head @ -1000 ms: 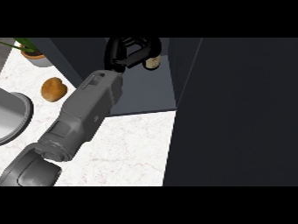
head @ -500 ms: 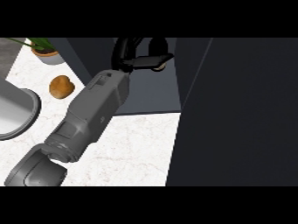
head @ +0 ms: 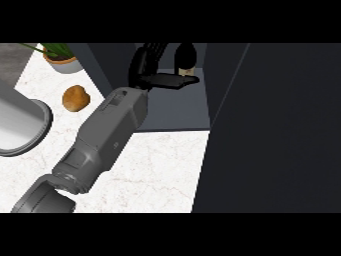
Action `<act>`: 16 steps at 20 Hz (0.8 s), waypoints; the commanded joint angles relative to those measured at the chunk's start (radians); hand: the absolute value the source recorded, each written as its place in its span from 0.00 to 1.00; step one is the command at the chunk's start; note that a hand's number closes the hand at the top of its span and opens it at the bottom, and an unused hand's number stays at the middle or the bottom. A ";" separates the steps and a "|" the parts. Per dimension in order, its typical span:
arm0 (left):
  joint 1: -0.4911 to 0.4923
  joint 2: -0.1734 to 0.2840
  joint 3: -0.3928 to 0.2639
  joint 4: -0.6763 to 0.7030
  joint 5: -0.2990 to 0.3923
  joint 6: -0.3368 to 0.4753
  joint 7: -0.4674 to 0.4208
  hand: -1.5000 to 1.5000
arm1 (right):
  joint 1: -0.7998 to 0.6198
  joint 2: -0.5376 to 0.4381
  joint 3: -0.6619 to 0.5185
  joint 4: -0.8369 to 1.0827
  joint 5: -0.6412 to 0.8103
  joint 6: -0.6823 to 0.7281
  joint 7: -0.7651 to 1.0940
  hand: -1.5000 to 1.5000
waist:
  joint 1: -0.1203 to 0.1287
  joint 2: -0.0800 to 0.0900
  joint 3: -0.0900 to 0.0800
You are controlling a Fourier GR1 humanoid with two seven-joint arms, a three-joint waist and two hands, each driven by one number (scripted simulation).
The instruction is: Pick up the wine, place it into the cabinet and close the cabinet
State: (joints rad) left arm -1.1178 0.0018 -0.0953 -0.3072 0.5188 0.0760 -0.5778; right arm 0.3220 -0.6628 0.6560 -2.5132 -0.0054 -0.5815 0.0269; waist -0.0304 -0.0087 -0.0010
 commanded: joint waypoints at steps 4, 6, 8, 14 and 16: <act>0.123 -0.002 -0.100 -0.175 0.088 -0.044 0.043 0.00 | 0.026 -0.038 -0.033 -0.214 -0.057 0.002 0.123 0.00 | 0.011 -0.004 -0.001; 0.244 -0.002 -0.134 -0.216 0.075 -0.081 0.000 0.00 | 0.091 -0.053 -0.004 -0.218 -0.024 -0.006 0.067 0.00 | 0.014 -0.012 0.000; 0.271 -0.002 -0.175 -0.297 0.093 -0.042 0.029 0.00 | 0.071 -0.039 -0.018 -0.209 -0.035 -0.020 0.078 0.00 | 0.023 -0.011 0.001; 0.488 -0.002 -0.258 -0.509 0.086 -0.012 0.055 0.00 | 0.081 -0.047 0.006 -0.202 0.006 -0.043 0.074 0.00 | 0.042 -0.013 0.000; 0.520 -0.002 -0.278 -0.604 0.084 0.021 0.116 0.00 | 0.056 -0.036 -0.010 -0.190 -0.018 -0.045 0.073 0.00 | 0.049 -0.010 0.001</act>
State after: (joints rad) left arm -0.6994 0.0000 -0.3218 -0.7685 0.6070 0.0591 -0.5063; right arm 0.3384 -0.6829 0.6490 -2.5136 -0.0019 -0.6181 0.0264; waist 0.0101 -0.0207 -0.0008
